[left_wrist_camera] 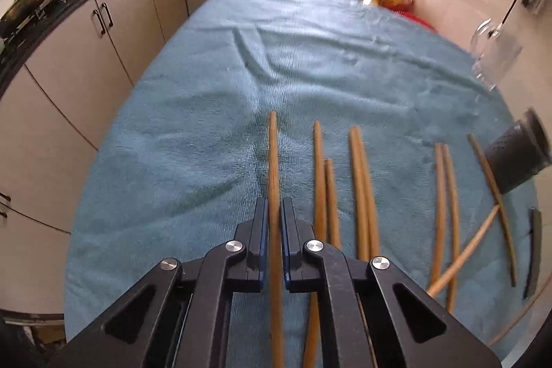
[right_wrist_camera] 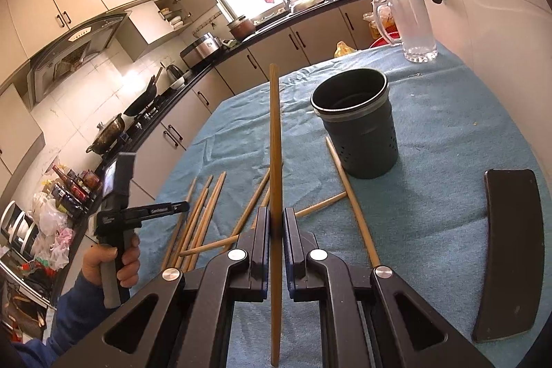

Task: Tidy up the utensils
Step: 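Carry both held chopsticks upright over the black utensil holder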

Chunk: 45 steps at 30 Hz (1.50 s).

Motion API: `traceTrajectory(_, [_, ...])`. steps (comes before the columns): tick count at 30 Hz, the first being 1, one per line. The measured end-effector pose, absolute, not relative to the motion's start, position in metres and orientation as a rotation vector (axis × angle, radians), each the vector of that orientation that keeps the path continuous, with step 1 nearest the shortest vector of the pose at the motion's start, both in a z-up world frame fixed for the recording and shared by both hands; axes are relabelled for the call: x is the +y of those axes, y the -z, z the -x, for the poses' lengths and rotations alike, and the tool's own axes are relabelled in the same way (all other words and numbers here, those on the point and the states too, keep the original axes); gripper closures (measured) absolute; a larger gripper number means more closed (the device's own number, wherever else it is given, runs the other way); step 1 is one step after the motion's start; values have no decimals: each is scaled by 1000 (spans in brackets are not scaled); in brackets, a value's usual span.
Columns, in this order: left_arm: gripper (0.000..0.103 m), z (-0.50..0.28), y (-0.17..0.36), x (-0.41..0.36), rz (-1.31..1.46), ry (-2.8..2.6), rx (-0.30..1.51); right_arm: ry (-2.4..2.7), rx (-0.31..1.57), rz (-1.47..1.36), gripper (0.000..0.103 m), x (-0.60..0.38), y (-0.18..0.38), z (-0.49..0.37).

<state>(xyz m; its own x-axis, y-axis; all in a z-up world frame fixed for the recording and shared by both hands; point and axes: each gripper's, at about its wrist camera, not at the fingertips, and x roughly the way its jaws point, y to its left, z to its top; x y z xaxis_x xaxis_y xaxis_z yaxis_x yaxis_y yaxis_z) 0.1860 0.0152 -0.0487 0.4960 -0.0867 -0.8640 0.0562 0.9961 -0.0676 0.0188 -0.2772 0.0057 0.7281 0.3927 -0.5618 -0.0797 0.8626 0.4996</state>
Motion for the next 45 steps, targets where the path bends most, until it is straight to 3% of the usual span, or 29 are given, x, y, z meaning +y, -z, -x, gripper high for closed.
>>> traceTrajectory(13, [97, -80, -46, 27, 97, 100, 704, -258, 606, -446, 95, -277, -31, 6])
traceTrajectory(45, [97, -18, -98, 20, 104, 197, 600, -247, 509, -440, 95, -276, -57, 53])
